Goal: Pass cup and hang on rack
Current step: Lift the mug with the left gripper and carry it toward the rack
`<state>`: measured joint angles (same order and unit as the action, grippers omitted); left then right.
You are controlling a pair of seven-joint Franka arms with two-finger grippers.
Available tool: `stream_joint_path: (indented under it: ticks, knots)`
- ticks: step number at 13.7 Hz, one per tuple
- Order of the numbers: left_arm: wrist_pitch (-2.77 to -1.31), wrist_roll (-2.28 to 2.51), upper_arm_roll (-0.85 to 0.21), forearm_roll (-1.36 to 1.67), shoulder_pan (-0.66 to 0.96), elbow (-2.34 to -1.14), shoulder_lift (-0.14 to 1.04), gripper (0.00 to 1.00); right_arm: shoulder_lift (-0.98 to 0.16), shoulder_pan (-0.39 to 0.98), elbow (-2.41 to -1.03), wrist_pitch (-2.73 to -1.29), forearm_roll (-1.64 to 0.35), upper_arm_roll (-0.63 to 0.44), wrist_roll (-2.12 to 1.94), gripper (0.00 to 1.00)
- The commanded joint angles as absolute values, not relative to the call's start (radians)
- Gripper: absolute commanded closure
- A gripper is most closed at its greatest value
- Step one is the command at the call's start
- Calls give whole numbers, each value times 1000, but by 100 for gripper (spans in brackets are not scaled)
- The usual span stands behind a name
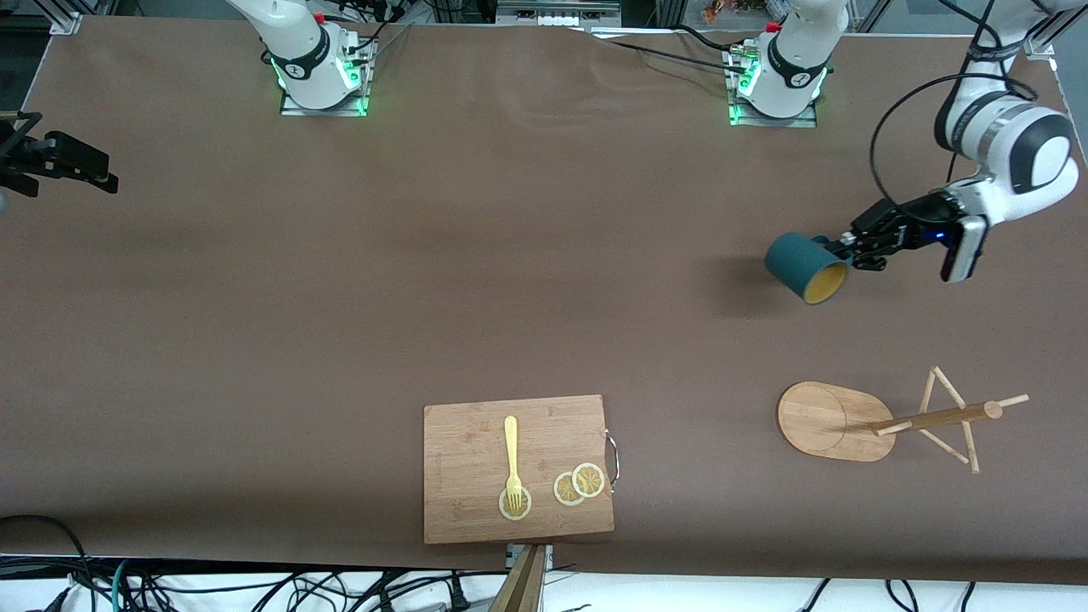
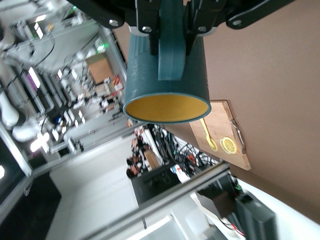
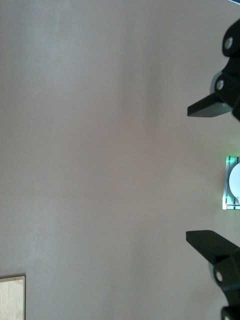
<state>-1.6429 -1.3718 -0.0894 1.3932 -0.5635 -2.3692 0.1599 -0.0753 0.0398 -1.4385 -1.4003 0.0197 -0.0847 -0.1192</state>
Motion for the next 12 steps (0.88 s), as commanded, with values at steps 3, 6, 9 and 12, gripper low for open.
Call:
stream_joint_path:
  ticks: [3,6,9,12]
  knots:
    - [-1553,-1162,-3,1378,-610,-2269,228,100,-78,40,-1425,-1393,32,-84,-112,0]
    - [-1540,-929,-3,1379,-635,-2162,268,100,-78,40,-1425,-1393,32,-84,-113,0]
    - [-1532,-767,-5,1388,-626,-2056,320,100,-78,40,-1425,-1393,32,-83,-114,0]
    - [-1540,-689,-6,1396,-614,-1994,363,100,-78,40,-1425,-1393,34,-83,-115,0]
